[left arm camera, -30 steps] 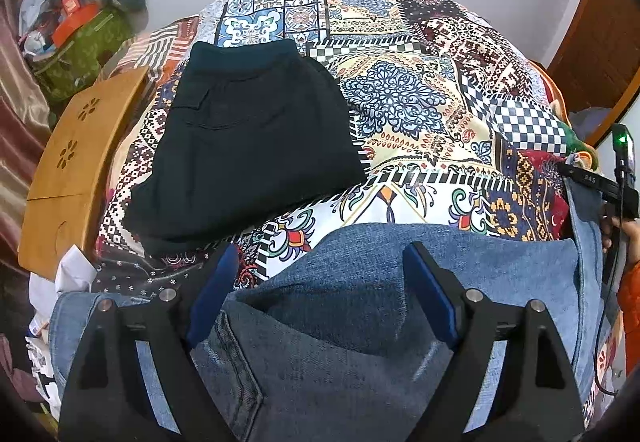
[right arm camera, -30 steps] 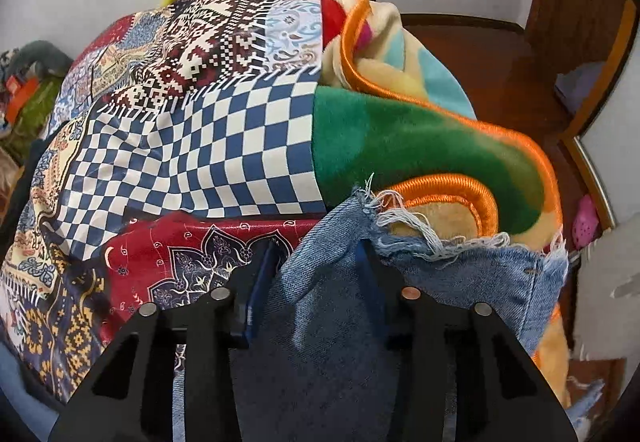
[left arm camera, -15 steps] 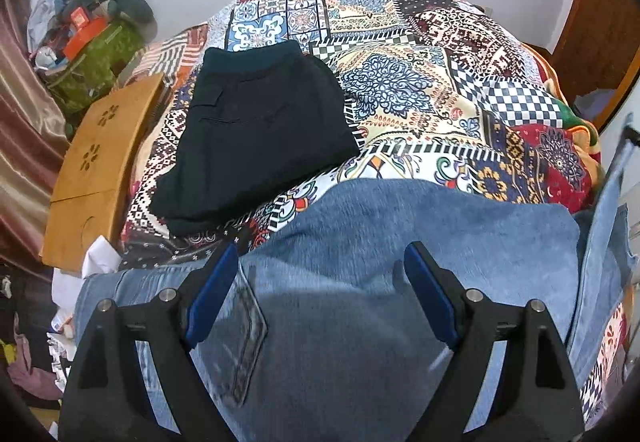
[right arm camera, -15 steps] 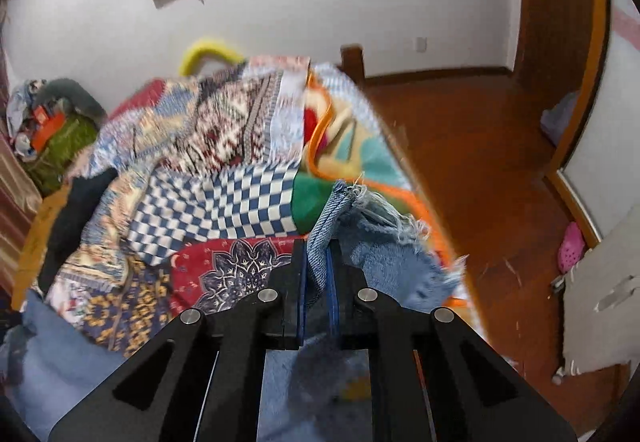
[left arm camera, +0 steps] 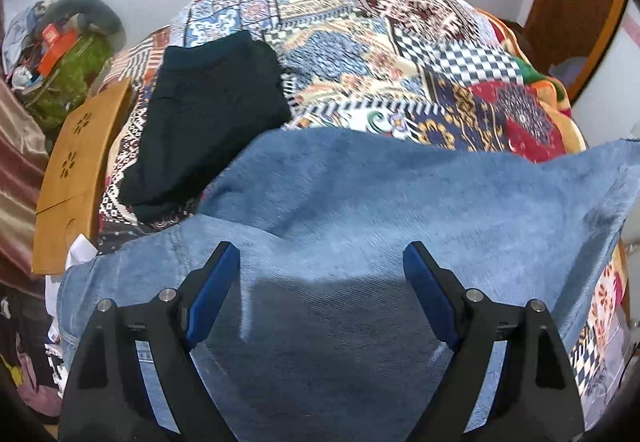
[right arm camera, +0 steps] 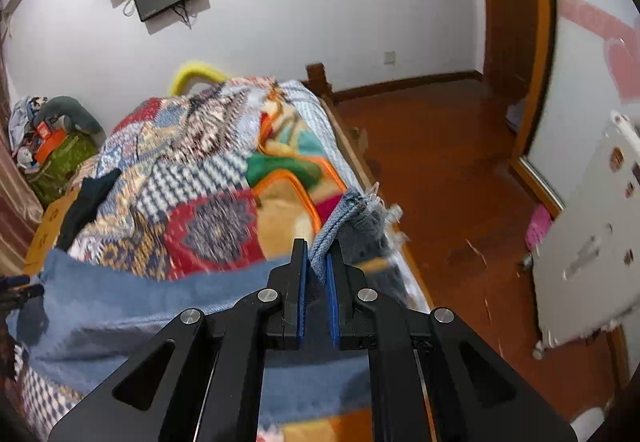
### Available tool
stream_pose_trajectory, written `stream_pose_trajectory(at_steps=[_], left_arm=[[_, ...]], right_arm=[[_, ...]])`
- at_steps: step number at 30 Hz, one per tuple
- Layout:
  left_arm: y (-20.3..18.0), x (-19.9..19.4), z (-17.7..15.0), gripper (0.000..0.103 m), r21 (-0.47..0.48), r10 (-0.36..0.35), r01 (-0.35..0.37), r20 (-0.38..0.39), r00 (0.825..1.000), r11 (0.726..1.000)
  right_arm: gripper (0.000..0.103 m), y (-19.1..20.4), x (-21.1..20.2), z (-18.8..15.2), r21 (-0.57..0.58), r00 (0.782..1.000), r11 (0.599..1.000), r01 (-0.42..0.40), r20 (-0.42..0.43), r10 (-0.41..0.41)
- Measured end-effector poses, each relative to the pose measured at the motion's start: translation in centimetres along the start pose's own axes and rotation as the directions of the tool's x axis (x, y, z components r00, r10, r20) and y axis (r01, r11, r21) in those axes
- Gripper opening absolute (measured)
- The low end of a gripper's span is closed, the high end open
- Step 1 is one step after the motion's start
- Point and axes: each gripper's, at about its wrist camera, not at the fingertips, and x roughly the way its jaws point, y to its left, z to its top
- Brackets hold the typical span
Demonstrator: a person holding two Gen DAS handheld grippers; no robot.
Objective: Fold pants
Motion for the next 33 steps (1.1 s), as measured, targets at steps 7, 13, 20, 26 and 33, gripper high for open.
stream_pose_trajectory(at_steps=[7, 13, 20, 26, 33], left_arm=[[-1.8, 0.4, -1.8, 0.095, 0.086, 0.05, -0.052, 0.023, 0.998, 0.995], [-1.0, 0.7, -2.0, 0.099, 0.051, 0.021, -0.022, 0.026, 0.999, 0.998], [0.2, -0.7, -2.1, 0.099, 0.015, 0.031, -0.032, 0.072, 0.997, 0.999], [4.8, -3.6, -2.2, 0.099, -0.083, 0.047, -0.034, 0.15, 0.988, 0.996], [13.4, -6.1, -3.4, 0.099, -0.204, 0.13, -0.09, 0.193, 0.972, 0.975]], right_arm=[[0.008, -2.5, 2.6, -5.8, 0.07, 0.993, 0.996, 0.062, -0.106, -0.054], [0.017, -1.8, 3.8, -8.6, 0.04, 0.973, 0.985, 0.166, -0.169, -0.157], [0.048, 2.5, 0.0, -5.8, -0.138, 0.973, 0.969, 0.204, -0.077, -0.216], [0.05, 9.3, -2.8, -2.7, -0.226, 0.997, 0.971, 0.071, 0.025, -0.067], [0.056, 20.7, -3.6, -1.3, -0.345, 0.979, 0.924, -0.168, 0.048, 0.196]])
